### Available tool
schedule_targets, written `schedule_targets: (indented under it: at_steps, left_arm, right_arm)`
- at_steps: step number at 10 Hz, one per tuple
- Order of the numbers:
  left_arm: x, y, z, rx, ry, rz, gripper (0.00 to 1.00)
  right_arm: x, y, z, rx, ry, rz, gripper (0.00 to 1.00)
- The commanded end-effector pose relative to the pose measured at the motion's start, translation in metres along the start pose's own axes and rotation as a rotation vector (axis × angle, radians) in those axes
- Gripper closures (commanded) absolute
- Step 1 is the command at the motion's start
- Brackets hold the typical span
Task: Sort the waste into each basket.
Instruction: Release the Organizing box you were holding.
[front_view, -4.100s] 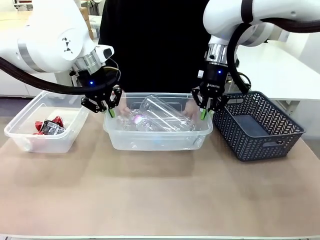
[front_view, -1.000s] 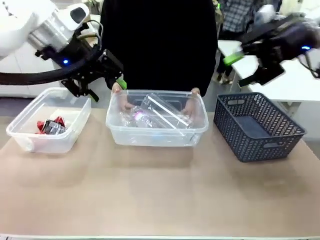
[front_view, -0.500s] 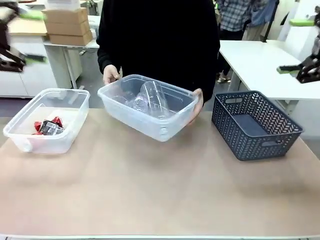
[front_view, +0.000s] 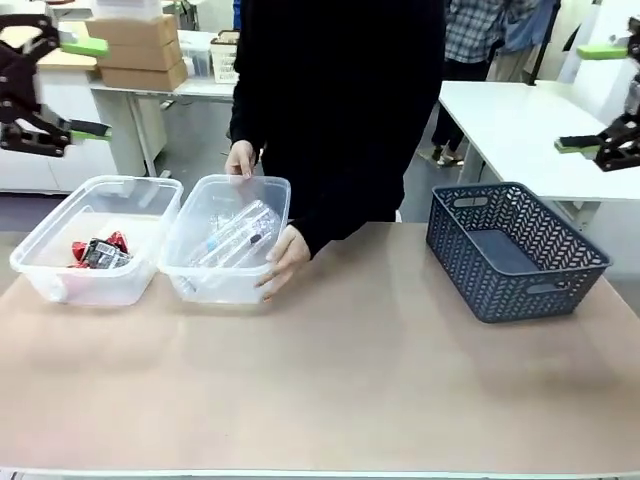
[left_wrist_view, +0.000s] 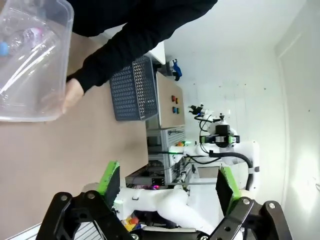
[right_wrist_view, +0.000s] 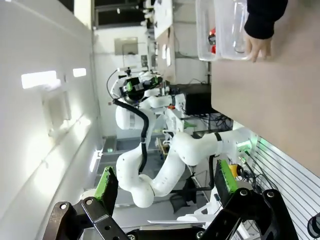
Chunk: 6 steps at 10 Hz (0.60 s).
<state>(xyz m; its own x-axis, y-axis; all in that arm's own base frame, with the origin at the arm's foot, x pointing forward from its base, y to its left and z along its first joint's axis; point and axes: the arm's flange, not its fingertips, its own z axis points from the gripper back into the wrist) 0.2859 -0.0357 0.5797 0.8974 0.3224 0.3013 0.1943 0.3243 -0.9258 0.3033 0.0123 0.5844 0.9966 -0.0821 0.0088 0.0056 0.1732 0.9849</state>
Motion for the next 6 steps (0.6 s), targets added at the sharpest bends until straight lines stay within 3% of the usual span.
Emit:
schedule_targets:
  at_steps: [1,6]
  left_arm:
    - [0.0022,-0.0045,0.0090,-0.026,-0.017,0.005,0.00]
    - [0.0022,-0.0045,0.0090,-0.026,-0.017,0.005,0.00]
  right_arm:
    - [0.0038,0.0001,0.0042,0.019,-0.005,-0.006,0.00]
    - [0.0038,0.0001,0.0042,0.019,-0.005,-0.006,0.00]
